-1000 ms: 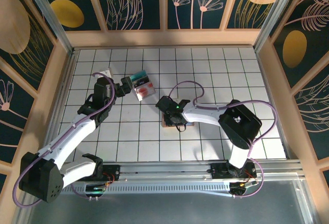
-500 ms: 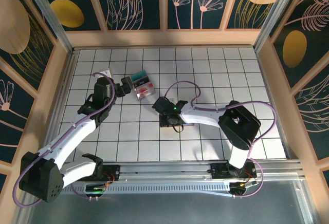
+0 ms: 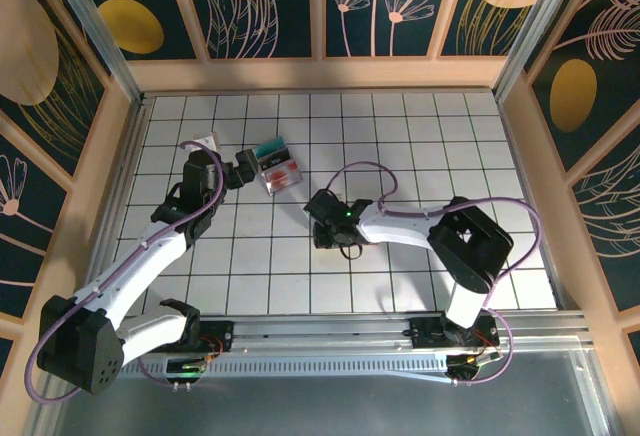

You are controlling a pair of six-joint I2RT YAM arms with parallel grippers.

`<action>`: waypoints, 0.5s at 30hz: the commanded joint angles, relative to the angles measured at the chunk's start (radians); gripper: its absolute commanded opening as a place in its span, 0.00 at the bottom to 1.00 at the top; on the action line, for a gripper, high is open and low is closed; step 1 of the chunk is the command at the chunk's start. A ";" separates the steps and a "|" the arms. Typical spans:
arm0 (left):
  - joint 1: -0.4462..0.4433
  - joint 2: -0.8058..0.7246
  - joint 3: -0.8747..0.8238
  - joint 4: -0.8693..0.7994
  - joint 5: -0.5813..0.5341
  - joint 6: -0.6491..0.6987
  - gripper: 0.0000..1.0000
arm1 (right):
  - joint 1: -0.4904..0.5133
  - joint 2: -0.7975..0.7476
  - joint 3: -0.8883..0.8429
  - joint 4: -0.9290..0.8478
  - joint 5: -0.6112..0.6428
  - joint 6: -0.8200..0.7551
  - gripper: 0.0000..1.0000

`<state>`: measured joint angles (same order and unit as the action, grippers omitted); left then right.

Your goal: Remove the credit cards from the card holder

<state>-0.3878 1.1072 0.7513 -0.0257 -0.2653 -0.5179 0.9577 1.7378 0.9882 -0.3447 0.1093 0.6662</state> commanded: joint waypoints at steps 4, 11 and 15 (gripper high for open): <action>0.000 -0.007 0.016 0.006 0.008 -0.001 0.99 | -0.017 -0.018 -0.027 -0.003 -0.021 0.006 0.33; 0.001 -0.006 0.018 0.006 0.025 0.005 0.99 | -0.016 -0.031 -0.014 -0.014 -0.005 0.005 0.29; -0.003 -0.008 0.007 0.023 0.058 0.018 0.99 | -0.016 -0.062 -0.001 -0.041 0.032 0.014 0.29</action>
<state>-0.3882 1.1072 0.7513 -0.0257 -0.2413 -0.5167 0.9447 1.7203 0.9787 -0.3420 0.1005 0.6678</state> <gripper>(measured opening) 0.988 0.292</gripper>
